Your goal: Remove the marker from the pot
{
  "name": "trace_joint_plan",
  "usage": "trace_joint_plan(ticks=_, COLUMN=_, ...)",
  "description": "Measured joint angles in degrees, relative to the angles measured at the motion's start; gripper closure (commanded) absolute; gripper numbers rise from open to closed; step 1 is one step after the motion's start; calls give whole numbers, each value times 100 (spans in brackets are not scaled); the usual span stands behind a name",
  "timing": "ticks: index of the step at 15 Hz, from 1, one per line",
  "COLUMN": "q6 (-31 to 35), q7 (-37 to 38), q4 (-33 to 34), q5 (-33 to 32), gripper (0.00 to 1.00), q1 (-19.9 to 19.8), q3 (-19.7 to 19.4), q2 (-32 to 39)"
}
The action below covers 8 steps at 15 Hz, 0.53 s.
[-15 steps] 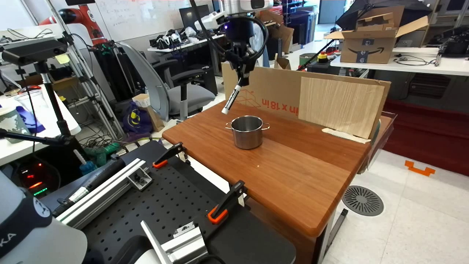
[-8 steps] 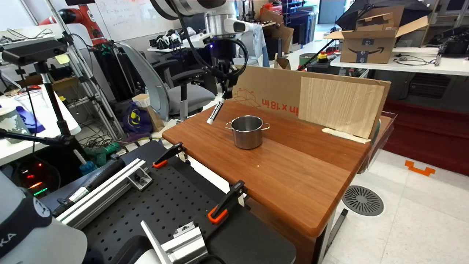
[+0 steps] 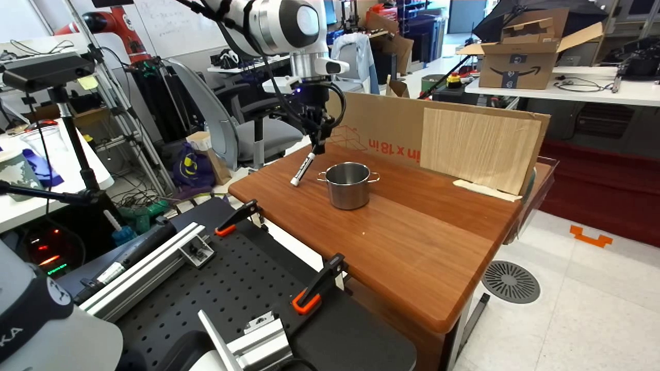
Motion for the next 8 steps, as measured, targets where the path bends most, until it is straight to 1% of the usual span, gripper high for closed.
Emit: trace_joint_plan(ticks=8, q6=0, q7=15, q4=760, q5=-4, gripper=95, q1=132, q3=-109, q2=847)
